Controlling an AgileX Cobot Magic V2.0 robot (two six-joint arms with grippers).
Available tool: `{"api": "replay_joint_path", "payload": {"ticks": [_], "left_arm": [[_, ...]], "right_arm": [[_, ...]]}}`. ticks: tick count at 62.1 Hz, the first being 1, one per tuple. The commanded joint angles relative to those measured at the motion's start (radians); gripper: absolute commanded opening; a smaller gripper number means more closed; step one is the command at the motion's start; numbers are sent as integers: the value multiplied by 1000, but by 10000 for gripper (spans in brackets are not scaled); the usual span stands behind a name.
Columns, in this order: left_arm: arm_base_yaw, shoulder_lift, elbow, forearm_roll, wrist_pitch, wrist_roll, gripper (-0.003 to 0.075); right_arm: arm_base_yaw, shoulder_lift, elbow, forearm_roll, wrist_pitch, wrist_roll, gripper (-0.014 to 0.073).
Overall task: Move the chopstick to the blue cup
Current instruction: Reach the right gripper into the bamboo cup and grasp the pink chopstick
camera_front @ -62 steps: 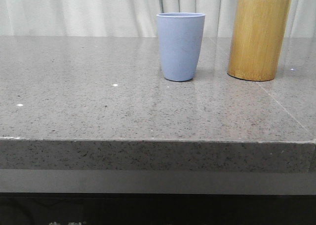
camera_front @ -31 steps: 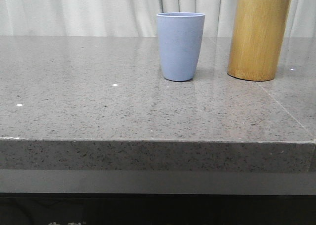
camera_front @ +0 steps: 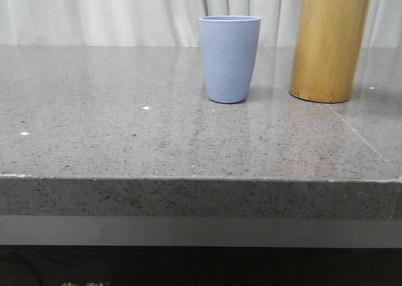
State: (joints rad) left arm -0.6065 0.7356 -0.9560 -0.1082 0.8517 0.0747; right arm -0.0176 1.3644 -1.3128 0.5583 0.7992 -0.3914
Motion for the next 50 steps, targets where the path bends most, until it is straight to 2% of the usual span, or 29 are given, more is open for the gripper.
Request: {"api": "replay_joint_path", "payload": {"ticks": [1, 7, 20, 50], "left_arm": [[-5, -3, -25, -15, -75, -10, 274], [-5, -3, -25, -15, -75, -10, 274], [-5, -3, -25, -15, -75, -10, 274], [-5, -3, -25, -15, -75, -10, 274]], "right_arm": [[0, -16, -48, 15, -48, 2, 452], [0, -6, -58, 15, -48, 2, 416], [0, -2, -61, 15, -50, 1, 211], [0, 0, -104, -31, -24, 1, -49]]}}
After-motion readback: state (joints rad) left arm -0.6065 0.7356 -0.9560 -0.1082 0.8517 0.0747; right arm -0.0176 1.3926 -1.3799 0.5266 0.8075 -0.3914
